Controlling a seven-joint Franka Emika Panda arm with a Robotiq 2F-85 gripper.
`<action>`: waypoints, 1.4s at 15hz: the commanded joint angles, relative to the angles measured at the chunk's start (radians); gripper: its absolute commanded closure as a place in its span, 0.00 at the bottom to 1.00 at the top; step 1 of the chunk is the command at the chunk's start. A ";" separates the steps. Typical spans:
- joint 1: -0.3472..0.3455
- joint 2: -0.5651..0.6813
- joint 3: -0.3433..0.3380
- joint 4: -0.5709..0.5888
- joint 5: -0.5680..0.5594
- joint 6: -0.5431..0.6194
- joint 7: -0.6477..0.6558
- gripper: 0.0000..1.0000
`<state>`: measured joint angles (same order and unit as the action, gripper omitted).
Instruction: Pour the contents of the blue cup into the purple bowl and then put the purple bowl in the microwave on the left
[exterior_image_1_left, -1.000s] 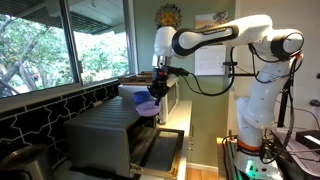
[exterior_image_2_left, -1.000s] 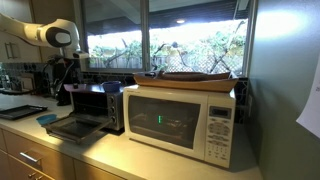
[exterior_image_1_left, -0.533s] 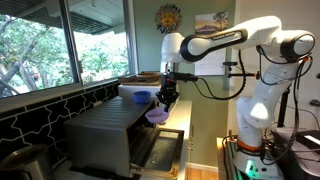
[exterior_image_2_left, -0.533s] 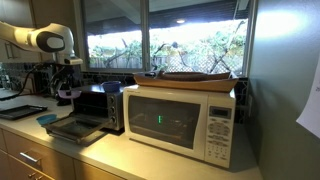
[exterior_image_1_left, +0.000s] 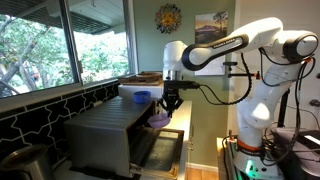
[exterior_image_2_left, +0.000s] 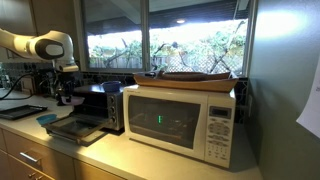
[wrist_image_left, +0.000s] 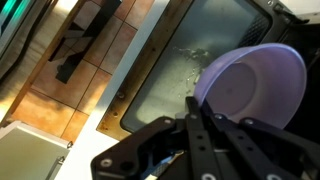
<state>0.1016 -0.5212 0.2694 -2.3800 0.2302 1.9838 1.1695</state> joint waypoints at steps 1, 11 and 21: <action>-0.016 -0.008 0.019 -0.044 0.007 0.083 0.106 0.99; -0.018 0.047 0.016 -0.094 -0.027 0.319 0.138 0.99; -0.040 0.142 0.019 -0.052 -0.108 0.427 0.177 0.99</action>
<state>0.0715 -0.4047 0.2793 -2.4454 0.1485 2.3737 1.3043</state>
